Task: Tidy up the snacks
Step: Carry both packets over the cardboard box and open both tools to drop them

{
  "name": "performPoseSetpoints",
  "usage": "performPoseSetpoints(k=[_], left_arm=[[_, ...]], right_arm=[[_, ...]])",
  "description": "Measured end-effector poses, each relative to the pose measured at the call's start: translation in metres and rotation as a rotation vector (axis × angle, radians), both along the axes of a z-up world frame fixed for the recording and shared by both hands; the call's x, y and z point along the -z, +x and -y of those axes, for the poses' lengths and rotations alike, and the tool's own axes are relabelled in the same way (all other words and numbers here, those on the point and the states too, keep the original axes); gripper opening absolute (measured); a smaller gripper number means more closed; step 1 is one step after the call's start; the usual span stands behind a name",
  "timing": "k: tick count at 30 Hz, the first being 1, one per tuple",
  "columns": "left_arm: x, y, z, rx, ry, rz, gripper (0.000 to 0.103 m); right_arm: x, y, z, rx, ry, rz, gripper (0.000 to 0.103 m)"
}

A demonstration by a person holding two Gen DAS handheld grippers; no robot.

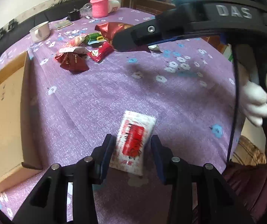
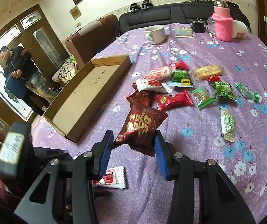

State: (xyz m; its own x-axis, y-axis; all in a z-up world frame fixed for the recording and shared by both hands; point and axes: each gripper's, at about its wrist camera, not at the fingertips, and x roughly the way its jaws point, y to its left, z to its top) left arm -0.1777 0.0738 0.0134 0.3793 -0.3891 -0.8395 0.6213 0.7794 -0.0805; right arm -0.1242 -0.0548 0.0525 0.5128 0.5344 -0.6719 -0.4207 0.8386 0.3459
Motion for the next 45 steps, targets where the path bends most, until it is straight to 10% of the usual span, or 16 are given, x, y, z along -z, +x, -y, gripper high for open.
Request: performPoseSetpoints(k=[5,14,21,31,35,45], left_arm=[[-0.002,0.006,-0.019,-0.08,-0.055,-0.005,0.025],[-0.079,-0.004,-0.137,-0.271,-0.46,0.05,0.025],[-0.092,0.041,-0.23,-0.554,-0.358,0.115,0.026],[-0.027,0.093,-0.278,-0.734,-0.377,-0.025,0.031],[-0.029,0.087,-0.282,-0.761,-0.378,-0.032,0.053],[-0.069,0.057,-0.266,-0.824,-0.373,0.089,0.057]], right_arm=[[-0.005,-0.002,-0.008,-0.027,0.011,0.014,0.046],[-0.039,0.002,-0.031,-0.082,0.004,0.063,0.046],[-0.064,0.027,-0.119,-0.272,0.024,0.033,0.046],[-0.003,0.058,-0.243,-0.389,-0.069,-0.134,0.046],[0.018,0.065,-0.255,-0.371,-0.087,-0.168,0.049],[-0.009,0.041,-0.225,-0.364,-0.037,-0.035,0.057]])
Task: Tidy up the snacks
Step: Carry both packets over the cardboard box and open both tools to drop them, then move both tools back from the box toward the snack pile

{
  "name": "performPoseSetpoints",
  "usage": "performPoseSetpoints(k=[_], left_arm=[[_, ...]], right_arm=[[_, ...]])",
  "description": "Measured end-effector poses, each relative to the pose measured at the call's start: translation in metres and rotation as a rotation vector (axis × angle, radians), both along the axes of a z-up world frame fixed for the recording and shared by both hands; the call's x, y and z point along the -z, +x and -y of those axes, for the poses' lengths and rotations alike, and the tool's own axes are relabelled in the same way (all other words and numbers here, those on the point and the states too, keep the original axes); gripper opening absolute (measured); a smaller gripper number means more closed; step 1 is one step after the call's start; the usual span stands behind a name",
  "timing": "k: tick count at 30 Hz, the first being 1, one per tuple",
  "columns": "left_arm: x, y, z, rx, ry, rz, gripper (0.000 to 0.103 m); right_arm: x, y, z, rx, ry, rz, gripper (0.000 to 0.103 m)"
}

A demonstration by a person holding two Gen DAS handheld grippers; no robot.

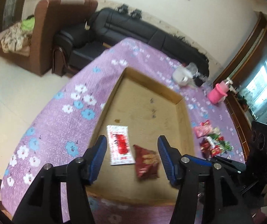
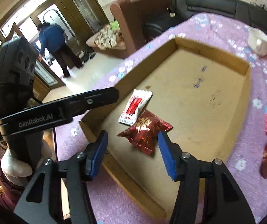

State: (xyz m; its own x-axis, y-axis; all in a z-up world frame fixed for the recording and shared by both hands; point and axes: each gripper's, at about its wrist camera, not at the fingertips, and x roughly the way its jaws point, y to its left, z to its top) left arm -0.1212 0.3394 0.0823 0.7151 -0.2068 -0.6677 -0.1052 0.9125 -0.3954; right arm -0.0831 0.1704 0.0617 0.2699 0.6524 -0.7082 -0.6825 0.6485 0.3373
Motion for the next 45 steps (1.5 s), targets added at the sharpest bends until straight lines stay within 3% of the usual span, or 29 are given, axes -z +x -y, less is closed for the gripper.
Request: performPoseSetpoints(k=[4,6,8,9,17,25,31,34,40,42,43,45], left_arm=[[-0.025,-0.018,0.027,0.003,0.033,0.1,0.062],[-0.038,-0.027,0.046,0.024,0.042,0.166,0.065],[-0.045,-0.031,0.066,0.065,0.019,0.207,0.069],[-0.046,-0.03,0.073,0.083,0.011,0.207,0.07],[-0.013,0.006,0.144,0.233,0.016,0.069,0.07],[0.002,0.012,0.165,0.247,0.016,0.024,0.07],[0.014,0.017,0.196,0.318,0.036,-0.028,0.07],[0.019,0.021,0.211,0.353,0.057,-0.042,0.07],[0.031,0.042,0.237,0.384,0.124,-0.086,0.07],[0.035,0.051,0.244,0.38,0.166,-0.083,0.07],[0.036,0.056,0.249,0.377,0.202,-0.072,0.07],[0.039,0.065,0.254,0.364,0.262,-0.065,0.07]], right_arm=[[-0.023,-0.015,0.043,0.078,0.04,0.134,0.058],[-0.035,-0.023,0.071,0.14,0.063,0.234,0.064],[-0.042,-0.031,0.103,0.203,0.105,0.312,0.083],[-0.043,-0.031,0.118,0.232,0.107,0.321,0.084],[-0.02,-0.006,0.25,0.478,0.055,0.2,0.084],[0.007,0.001,0.364,0.697,0.076,0.09,0.084],[0.034,0.012,0.375,0.714,0.065,0.011,0.074],[0.048,0.023,0.357,0.655,0.059,-0.035,0.07],[0.065,0.037,0.328,0.623,-0.024,-0.008,0.068],[0.067,0.038,0.326,0.611,-0.023,-0.001,0.049],[0.069,0.038,0.327,0.61,-0.022,-0.002,0.033],[0.071,0.036,0.331,0.613,0.0,0.006,0.033]])
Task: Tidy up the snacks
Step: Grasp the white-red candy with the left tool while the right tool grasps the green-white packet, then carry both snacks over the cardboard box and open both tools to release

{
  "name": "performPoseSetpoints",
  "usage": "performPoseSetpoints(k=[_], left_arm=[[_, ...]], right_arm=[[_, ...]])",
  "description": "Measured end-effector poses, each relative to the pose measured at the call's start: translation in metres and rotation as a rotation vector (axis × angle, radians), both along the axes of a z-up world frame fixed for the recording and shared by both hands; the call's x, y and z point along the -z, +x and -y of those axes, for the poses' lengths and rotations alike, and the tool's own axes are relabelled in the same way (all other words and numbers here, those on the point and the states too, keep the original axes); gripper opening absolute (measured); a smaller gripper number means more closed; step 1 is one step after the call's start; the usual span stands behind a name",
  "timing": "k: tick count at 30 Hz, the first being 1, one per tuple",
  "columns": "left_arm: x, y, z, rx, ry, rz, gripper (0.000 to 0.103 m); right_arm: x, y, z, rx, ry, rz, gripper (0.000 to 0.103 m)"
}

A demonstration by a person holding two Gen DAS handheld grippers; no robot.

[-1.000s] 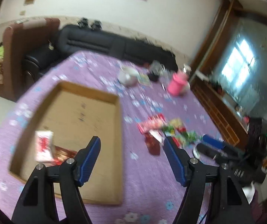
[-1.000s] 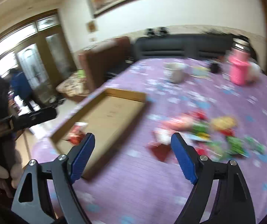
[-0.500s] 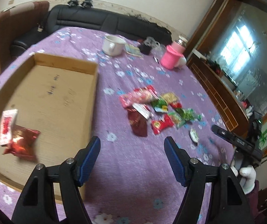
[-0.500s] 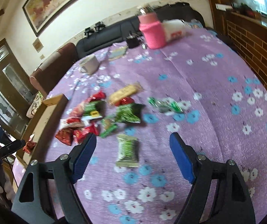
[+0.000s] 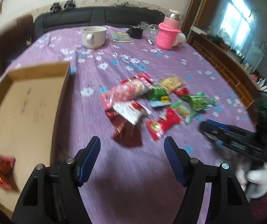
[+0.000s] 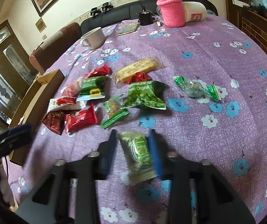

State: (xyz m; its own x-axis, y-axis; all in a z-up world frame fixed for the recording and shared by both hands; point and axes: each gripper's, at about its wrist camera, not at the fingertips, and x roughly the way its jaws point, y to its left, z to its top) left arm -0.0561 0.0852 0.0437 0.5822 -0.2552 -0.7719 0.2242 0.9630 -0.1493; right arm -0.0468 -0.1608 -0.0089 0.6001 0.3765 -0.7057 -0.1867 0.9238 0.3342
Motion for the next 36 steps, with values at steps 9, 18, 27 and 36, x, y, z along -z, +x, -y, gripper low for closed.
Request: performPoseSetpoints(k=[9,18,27,36], left_arm=[[0.006,0.049,0.033,0.207,0.154,-0.006,0.07],[0.01,0.052,0.041,0.262,0.234,-0.043,0.034],[-0.044,-0.005,0.002,0.188,-0.005,0.074,0.035],[-0.068,-0.027,-0.095,0.031,-0.075,0.125,0.035]], right_arm=[[0.0,0.001,0.002,-0.01,0.032,0.004,0.033],[0.001,0.001,0.006,-0.01,0.061,-0.002,0.032],[-0.005,-0.005,0.012,0.01,0.091,0.046,0.031],[-0.021,-0.018,0.024,0.009,0.258,0.062,0.029]])
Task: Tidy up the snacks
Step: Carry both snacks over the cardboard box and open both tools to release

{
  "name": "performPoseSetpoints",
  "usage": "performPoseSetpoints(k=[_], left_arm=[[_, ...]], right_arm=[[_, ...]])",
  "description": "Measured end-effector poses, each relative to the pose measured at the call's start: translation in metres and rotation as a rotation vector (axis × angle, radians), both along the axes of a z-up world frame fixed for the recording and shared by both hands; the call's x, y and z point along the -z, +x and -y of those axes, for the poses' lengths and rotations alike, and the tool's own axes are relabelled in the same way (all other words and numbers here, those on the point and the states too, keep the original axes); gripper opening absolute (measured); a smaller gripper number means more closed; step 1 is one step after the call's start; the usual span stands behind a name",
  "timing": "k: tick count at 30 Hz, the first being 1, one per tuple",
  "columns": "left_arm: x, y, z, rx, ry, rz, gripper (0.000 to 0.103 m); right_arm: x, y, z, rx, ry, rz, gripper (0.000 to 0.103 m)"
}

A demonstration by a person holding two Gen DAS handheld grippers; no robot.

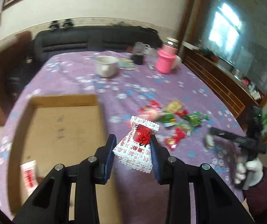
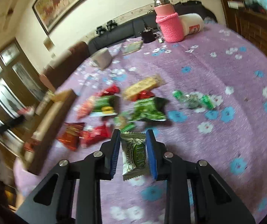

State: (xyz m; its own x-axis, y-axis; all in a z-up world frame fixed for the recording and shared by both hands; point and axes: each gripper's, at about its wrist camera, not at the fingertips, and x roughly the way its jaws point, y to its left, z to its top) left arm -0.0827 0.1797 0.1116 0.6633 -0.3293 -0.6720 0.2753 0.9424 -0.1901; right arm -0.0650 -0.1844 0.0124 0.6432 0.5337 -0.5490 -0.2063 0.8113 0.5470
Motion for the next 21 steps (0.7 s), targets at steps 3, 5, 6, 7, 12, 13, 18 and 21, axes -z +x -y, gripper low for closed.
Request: performPoseSetpoints(k=[3,5,6,7,12,13,18,21], left_arm=[[0.001,-0.006,-0.032,-0.049,-0.041,0.002,0.035],[0.005,-0.007,-0.048,-0.077,-0.052,0.002,0.035],[0.007,-0.006,-0.057,-0.095,-0.056,-0.001,0.035],[0.01,-0.004,-0.066,-0.11,-0.066,-0.008,0.034],[0.021,0.018,-0.103,-0.203,-0.094,-0.059,0.035],[0.024,0.024,-0.11,-0.223,-0.1,-0.073,0.035],[0.047,0.053,-0.131,-0.279,-0.087,-0.135,0.035],[0.057,0.057,-0.144,-0.323,-0.109,-0.163,0.038]], right_arm=[[-0.008,-0.007,0.013,0.002,0.145,-0.026,0.029],[-0.016,-0.009,0.012,0.02,0.125,-0.036,0.029],[-0.019,-0.009,0.01,0.021,0.114,-0.038,0.029],[-0.024,-0.009,0.006,0.014,0.107,-0.035,0.029],[-0.058,-0.007,-0.041,-0.094,0.122,0.001,0.029],[-0.065,-0.005,-0.058,-0.128,0.116,0.007,0.029],[-0.079,0.012,-0.15,-0.285,0.081,-0.01,0.029],[-0.07,0.025,-0.204,-0.359,0.059,-0.049,0.029]])
